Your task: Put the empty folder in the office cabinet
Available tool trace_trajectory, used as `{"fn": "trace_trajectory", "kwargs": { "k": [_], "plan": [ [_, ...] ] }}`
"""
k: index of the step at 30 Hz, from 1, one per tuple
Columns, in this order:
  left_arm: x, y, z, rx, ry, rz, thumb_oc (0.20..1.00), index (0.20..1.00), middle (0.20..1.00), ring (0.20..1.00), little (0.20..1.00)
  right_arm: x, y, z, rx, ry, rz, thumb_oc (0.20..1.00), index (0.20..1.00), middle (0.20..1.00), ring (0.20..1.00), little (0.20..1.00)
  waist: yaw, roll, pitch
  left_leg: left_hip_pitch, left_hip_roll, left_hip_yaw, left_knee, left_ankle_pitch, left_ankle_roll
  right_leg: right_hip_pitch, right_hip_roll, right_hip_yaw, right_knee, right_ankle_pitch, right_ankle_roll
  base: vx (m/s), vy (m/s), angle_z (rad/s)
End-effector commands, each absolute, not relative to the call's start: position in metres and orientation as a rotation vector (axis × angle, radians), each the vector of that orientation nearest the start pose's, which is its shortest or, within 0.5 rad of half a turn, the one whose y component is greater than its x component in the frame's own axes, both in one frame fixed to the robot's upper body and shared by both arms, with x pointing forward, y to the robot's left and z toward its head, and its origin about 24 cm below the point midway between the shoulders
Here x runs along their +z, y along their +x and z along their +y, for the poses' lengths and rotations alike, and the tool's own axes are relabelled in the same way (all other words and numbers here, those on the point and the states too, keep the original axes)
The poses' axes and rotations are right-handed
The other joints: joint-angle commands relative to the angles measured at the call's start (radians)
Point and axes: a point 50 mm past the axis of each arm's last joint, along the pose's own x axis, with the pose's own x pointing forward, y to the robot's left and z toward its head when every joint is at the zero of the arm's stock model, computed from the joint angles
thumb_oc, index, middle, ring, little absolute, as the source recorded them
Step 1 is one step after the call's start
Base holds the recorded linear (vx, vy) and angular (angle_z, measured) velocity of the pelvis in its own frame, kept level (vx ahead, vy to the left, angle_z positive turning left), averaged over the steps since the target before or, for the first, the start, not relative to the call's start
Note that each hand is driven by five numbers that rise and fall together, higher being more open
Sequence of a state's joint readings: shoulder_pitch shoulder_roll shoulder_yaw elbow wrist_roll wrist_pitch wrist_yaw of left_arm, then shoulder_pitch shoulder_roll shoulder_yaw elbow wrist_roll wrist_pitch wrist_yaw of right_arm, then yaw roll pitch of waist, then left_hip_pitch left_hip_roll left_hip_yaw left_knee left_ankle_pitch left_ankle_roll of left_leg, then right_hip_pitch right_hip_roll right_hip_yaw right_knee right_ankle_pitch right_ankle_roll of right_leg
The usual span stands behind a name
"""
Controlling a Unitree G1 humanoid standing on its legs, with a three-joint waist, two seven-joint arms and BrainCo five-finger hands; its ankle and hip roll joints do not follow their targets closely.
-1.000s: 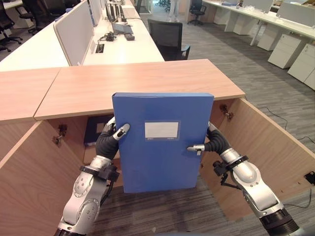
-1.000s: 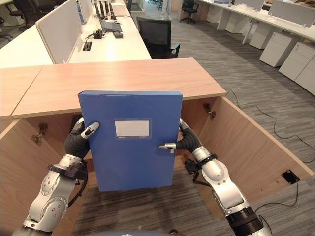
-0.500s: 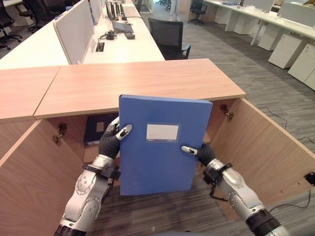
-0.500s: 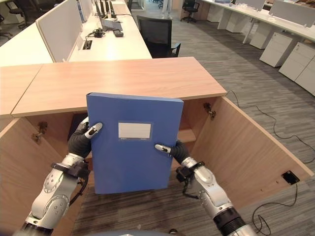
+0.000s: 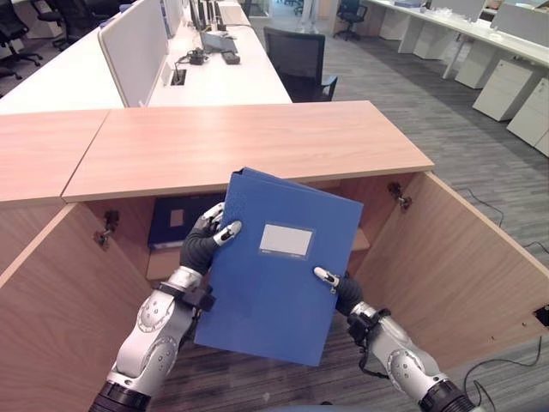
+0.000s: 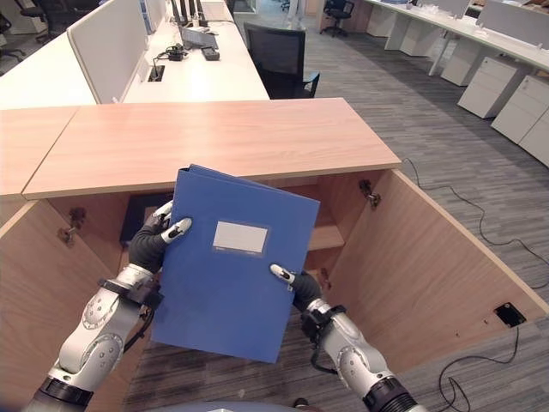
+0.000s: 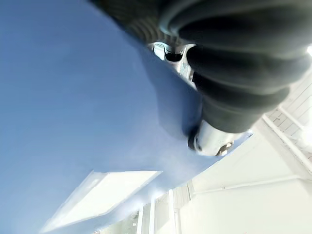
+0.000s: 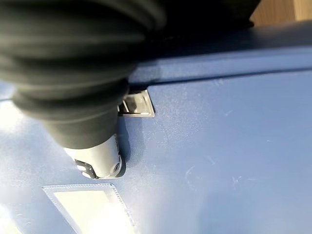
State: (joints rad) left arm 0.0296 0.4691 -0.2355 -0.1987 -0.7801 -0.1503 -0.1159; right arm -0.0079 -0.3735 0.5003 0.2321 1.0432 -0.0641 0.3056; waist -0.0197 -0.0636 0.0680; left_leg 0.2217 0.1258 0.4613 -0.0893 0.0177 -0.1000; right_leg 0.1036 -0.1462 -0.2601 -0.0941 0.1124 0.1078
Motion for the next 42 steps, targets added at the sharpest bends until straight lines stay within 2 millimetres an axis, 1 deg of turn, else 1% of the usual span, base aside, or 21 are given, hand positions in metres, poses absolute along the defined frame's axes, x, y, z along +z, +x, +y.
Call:
{"fn": "trace_trajectory", "kwargs": {
  "k": [1, 2, 6, 9, 13, 14, 18, 19, 20, 22, 24, 25, 27, 29, 30, 31, 32, 35, 36, 38, 42],
  "plan": [
    [0.129, 0.246, 0.126, -0.540, -0.497, -0.348, 1.000, 1.000, 1.000, 1.000, 1.000, -0.005, 0.223, -0.073, 0.627, 0.840, 0.289, 0.200, 0.200, 0.200, 0.200, 0.200, -0.007, 0.011, 0.015, 0.013, 0.022, -0.123, 0.002, -0.086, 0.017, 0.034, 0.004, -0.054, 0.007, -0.079, 0.023, 0.00, 0.000, 0.00],
    [0.129, 0.246, 0.126, -0.540, -0.497, -0.348, 1.000, 1.000, 1.000, 1.000, 1.000, -0.005, 0.223, -0.073, 0.627, 0.840, 0.289, 0.200, 0.200, 0.200, 0.200, 0.200, -0.007, 0.011, 0.015, 0.012, 0.022, -0.123, 0.002, -0.086, 0.017, 0.034, 0.004, -0.053, 0.007, -0.079, 0.023, 0.00, 0.000, 0.00],
    [0.095, 0.243, 0.145, -0.436, -0.447, -0.200, 1.000, 1.000, 1.000, 1.000, 1.000, -0.024, 0.218, -0.100, 0.482, 0.828, 0.335, 0.200, 0.200, 0.200, 0.200, 0.200, -0.010, 0.016, 0.016, 0.007, 0.028, -0.124, 0.002, -0.080, 0.014, 0.031, 0.010, -0.058, 0.007, -0.080, 0.021, 0.00, -0.042, 0.00],
    [0.063, 0.226, 0.174, -0.326, -0.310, -0.067, 1.000, 1.000, 1.000, 1.000, 1.000, -0.040, 0.207, -0.134, 0.356, 0.789, 0.372, 0.200, 0.200, 0.200, 0.200, 0.200, -0.013, 0.020, 0.020, 0.000, 0.038, -0.124, 0.002, -0.072, 0.007, 0.026, 0.023, -0.053, 0.007, -0.089, 0.016, 0.00, -0.069, 0.01],
    [0.035, 0.206, 0.192, -0.272, -0.232, 0.065, 1.000, 1.000, 1.000, 1.000, 1.000, -0.059, 0.193, -0.162, 0.239, 0.718, 0.450, 0.200, 0.200, 0.200, 0.200, 0.200, -0.014, 0.025, 0.019, -0.006, 0.058, -0.126, 0.002, -0.061, -0.005, 0.023, 0.043, -0.054, 0.007, -0.103, 0.006, 0.00, -0.099, 0.00],
    [0.019, 0.199, 0.199, -0.253, -0.190, 0.148, 1.000, 1.000, 1.000, 1.000, 1.000, -0.067, 0.188, -0.171, 0.188, 0.699, 0.491, 0.200, 0.200, 0.200, 0.200, 0.200, -0.015, 0.026, 0.022, -0.011, 0.069, -0.125, 0.006, -0.053, -0.011, 0.023, 0.055, -0.050, 0.008, -0.112, 0.000, -0.01, -0.159, 0.01],
    [-0.024, 0.183, 0.207, -0.167, -0.167, 0.349, 1.000, 1.000, 1.000, 1.000, 1.000, -0.079, 0.185, -0.180, 0.111, 0.697, 0.552, 0.200, 0.200, 0.200, 0.200, 0.200, -0.010, 0.029, 0.026, -0.031, 0.109, -0.128, 0.054, -0.040, -0.032, 0.026, 0.094, -0.042, 0.009, -0.141, -0.031, 0.00, -0.181, -0.02],
    [-0.024, 0.184, 0.207, -0.168, -0.168, 0.348, 1.000, 1.000, 1.000, 1.000, 1.000, -0.079, 0.185, -0.180, 0.111, 0.697, 0.552, 0.200, 0.200, 0.200, 0.200, 0.200, -0.010, 0.030, 0.026, -0.033, 0.110, -0.129, 0.056, -0.042, -0.033, 0.025, 0.094, -0.042, 0.009, -0.142, -0.031, 0.00, -0.168, 0.01],
    [-0.039, 0.179, 0.210, -0.128, -0.174, 0.423, 1.000, 1.000, 1.000, 1.000, 1.000, -0.082, 0.186, -0.180, 0.097, 0.701, 0.569, 0.200, 0.200, 0.200, 0.200, 0.200, -0.006, 0.028, 0.033, -0.059, 0.128, -0.137, 0.118, -0.047, -0.041, 0.028, 0.110, -0.036, 0.011, -0.155, -0.050, -0.01, -0.186, -0.01],
    [-0.042, 0.178, 0.212, -0.109, -0.152, 0.442, 1.000, 1.000, 1.000, 1.000, 1.000, -0.081, 0.189, -0.180, 0.095, 0.698, 0.565, 0.200, 0.200, 0.200, 0.200, 0.200, -0.003, 0.027, 0.043, -0.085, 0.143, -0.153, 0.179, -0.047, -0.046, 0.029, 0.118, -0.032, 0.016, -0.161, -0.062, -0.01, -0.181, -0.05],
    [-0.044, 0.174, 0.219, -0.068, -0.093, 0.453, 1.000, 1.000, 1.000, 1.000, 1.000, -0.078, 0.193, -0.183, 0.081, 0.698, 0.553, 0.200, 0.200, 0.200, 0.200, 0.200, 0.013, 0.027, 0.076, -0.159, 0.173, -0.183, 0.350, -0.031, -0.047, 0.045, 0.138, -0.032, 0.016, -0.185, -0.094, 0.00, -0.159, -0.05],
    [-0.044, 0.173, 0.219, -0.068, -0.093, 0.453, 1.000, 1.000, 1.000, 1.000, 1.000, -0.078, 0.193, -0.183, 0.081, 0.698, 0.553, 0.200, 0.200, 0.200, 0.200, 0.200, 0.011, 0.028, 0.075, -0.163, 0.176, -0.186, 0.356, -0.033, -0.048, 0.044, 0.140, -0.034, 0.016, -0.185, -0.095, -0.01, -0.063, -0.01],
    [-0.047, 0.174, 0.217, -0.052, -0.109, 0.464, 1.000, 1.000, 1.000, 1.000, 1.000, -0.075, 0.197, -0.188, 0.065, 0.680, 0.543, 0.200, 0.200, 0.200, 0.200, 0.200, 0.027, 0.030, 0.109, -0.264, 0.111, -0.259, 0.427, -0.032, -0.024, 0.051, 0.124, -0.044, 0.015, -0.194, -0.099, -0.04, 0.000, 0.03],
    [-0.049, 0.174, 0.217, -0.050, -0.114, 0.473, 1.000, 1.000, 1.000, 1.000, 1.000, -0.073, 0.199, -0.188, 0.065, 0.684, 0.532, 0.200, 0.200, 0.200, 0.200, 0.200, 0.029, 0.022, 0.107, -0.334, 0.046, -0.284, 0.397, -0.073, 0.000, 0.045, 0.100, -0.058, 0.014, -0.191, -0.086, 0.01, 0.054, 0.32],
    [-0.049, 0.174, 0.217, -0.050, -0.114, 0.473, 1.000, 1.000, 1.000, 1.000, 1.000, -0.073, 0.199, -0.188, 0.065, 0.684, 0.532, 0.200, 0.200, 0.200, 0.200, 0.200, 0.028, 0.021, 0.105, -0.336, 0.044, -0.284, 0.396, -0.073, 0.001, 0.043, 0.099, -0.059, 0.014, -0.191, -0.085, 0.05, 0.120, 0.28],
    [-0.050, 0.172, 0.222, -0.035, -0.106, 0.478, 1.000, 1.000, 1.000, 1.000, 1.000, -0.072, 0.201, -0.190, 0.060, 0.662, 0.530, 0.200, 0.200, 0.200, 0.200, 0.200, 0.046, 0.028, 0.106, -0.403, -0.016, -0.312, 0.340, -0.042, 0.007, 0.036, 0.090, -0.058, 0.010, -0.190, -0.079, 0.05, 0.127, 0.12],
    [-0.049, 0.172, 0.222, -0.031, -0.105, 0.475, 1.000, 1.000, 1.000, 1.000, 1.000, -0.072, 0.202, -0.190, 0.055, 0.660, 0.529, 0.200, 0.200, 0.200, 0.200, 0.200, 0.053, 0.034, 0.106, -0.423, -0.039, -0.330, 0.304, -0.017, 0.006, 0.028, 0.091, -0.053, 0.011, -0.191, -0.077, 0.05, 0.123, 0.10],
    [-0.047, 0.173, 0.223, -0.015, -0.096, 0.463, 1.000, 1.000, 1.000, 1.000, 1.000, -0.073, 0.206, -0.190, 0.034, 0.669, 0.526, 0.200, 0.200, 0.200, 0.200, 0.200, 0.069, 0.047, 0.108, -0.448, -0.062, -0.346, 0.233, 0.032, -0.002, 0.016, 0.092, -0.038, 0.016, -0.200, -0.073, 0.11, 0.143, -0.19],
    [-0.051, 0.168, 0.223, -0.008, -0.105, 0.478, 1.000, 1.000, 1.000, 1.000, 1.000, -0.078, 0.202, -0.184, 0.030, 0.700, 0.542, 0.200, 0.200, 0.200, 0.200, 0.200, 0.070, 0.060, 0.090, -0.386, -0.067, -0.338, 0.147, 0.031, 0.016, 0.028, 0.096, -0.026, 0.010, -0.204, -0.059, 0.19, 0.254, -0.25],
    [-0.055, 0.164, 0.223, -0.005, -0.112, 0.499, 1.000, 1.000, 1.000, 1.000, 1.000, -0.082, 0.196, -0.180, 0.027, 0.718, 0.563, 0.200, 0.200, 0.200, 0.200, 0.200, 0.063, 0.069, 0.073, -0.366, -0.080, -0.322, 0.109, 0.055, 0.038, 0.032, 0.080, -0.034, 0.011, -0.198, -0.049, 0.16, 0.218, -0.44],
    [-0.058, 0.159, 0.222, 0.010, -0.193, 0.517, 1.000, 1.000, 1.000, 1.000, 1.000, -0.089, 0.187, -0.173, 0.022, 0.740, 0.598, 0.200, 0.200, 0.200, 0.200, 0.200, 0.060, 0.075, 0.044, -0.303, -0.113, -0.305, 0.040, 0.044, 0.070, 0.040, 0.036, -0.016, 0.029, -0.205, -0.019, 0.21, 0.232, -0.27]
  ]
}}
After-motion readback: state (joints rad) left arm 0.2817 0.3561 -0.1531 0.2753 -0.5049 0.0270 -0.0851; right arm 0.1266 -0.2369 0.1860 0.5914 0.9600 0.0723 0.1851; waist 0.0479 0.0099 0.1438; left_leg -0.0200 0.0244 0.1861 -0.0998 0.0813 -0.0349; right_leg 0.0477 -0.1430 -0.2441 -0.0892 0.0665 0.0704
